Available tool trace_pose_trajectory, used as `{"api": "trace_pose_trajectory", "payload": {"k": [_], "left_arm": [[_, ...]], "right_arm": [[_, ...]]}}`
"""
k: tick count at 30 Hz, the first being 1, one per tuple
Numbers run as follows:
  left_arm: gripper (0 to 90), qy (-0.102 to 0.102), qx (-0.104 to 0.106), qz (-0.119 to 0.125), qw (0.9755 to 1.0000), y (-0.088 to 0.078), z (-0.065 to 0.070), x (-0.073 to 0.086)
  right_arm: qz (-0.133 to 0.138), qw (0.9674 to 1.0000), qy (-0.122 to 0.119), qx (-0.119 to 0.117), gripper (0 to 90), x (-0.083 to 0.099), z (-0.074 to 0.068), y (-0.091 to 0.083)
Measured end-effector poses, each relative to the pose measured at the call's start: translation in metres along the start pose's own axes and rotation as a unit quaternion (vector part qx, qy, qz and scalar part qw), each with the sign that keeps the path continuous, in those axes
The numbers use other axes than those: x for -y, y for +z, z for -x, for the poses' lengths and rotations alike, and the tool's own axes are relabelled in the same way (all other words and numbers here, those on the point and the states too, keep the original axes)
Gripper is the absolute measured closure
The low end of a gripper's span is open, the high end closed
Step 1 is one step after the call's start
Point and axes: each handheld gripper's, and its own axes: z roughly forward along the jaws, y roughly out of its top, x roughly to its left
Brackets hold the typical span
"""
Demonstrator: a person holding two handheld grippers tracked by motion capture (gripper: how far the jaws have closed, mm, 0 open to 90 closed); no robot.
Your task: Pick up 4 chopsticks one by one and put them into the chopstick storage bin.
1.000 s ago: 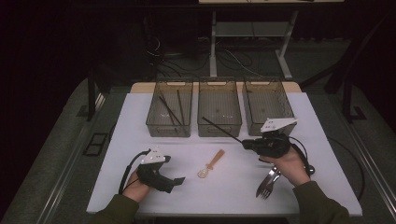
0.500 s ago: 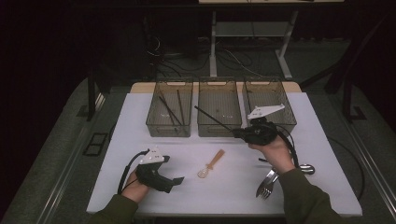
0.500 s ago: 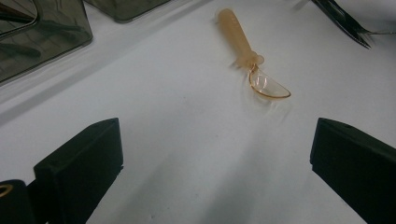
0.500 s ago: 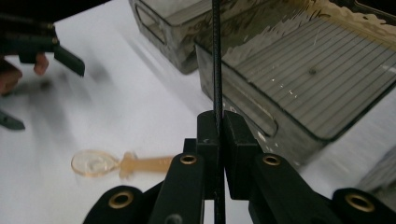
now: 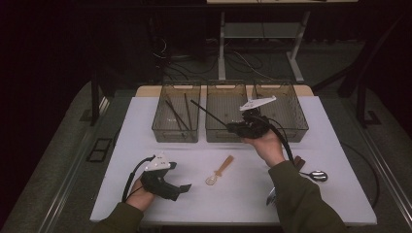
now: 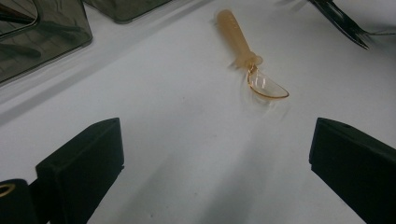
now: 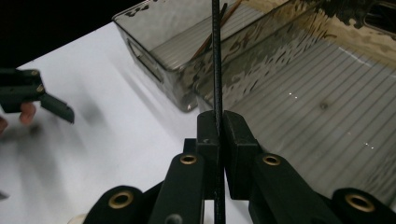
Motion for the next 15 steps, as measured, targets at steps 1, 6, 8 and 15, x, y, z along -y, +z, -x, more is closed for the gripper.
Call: {"api": "trace_pose_trajectory", "payload": {"k": [1, 6, 8, 15], "left_arm": [[1.8, 0.000, 0.000, 0.001, 1.0000, 0.000, 0.000, 0.000], [1.9, -0.003, 0.002, 0.004, 1.0000, 0.000, 0.000, 0.000], [2.1, -0.003, 0.002, 0.002, 1.0000, 0.000, 0.000, 0.000], [2.3, -0.002, 0.002, 0.004, 1.0000, 0.000, 0.000, 0.000]], "right_arm": [[0.000, 1.0000, 0.002, 0.003, 85.9, -0.006, 0.000, 0.005], [-0.004, 0.9999, 0.011, 0.010, 85.9, -0.017, 0.001, 0.014], [-0.006, 0.9998, 0.014, 0.014, 85.9, -0.022, 0.003, 0.020], [0.002, 0.9989, 0.034, 0.033, 85.9, -0.046, 0.006, 0.040]]}}
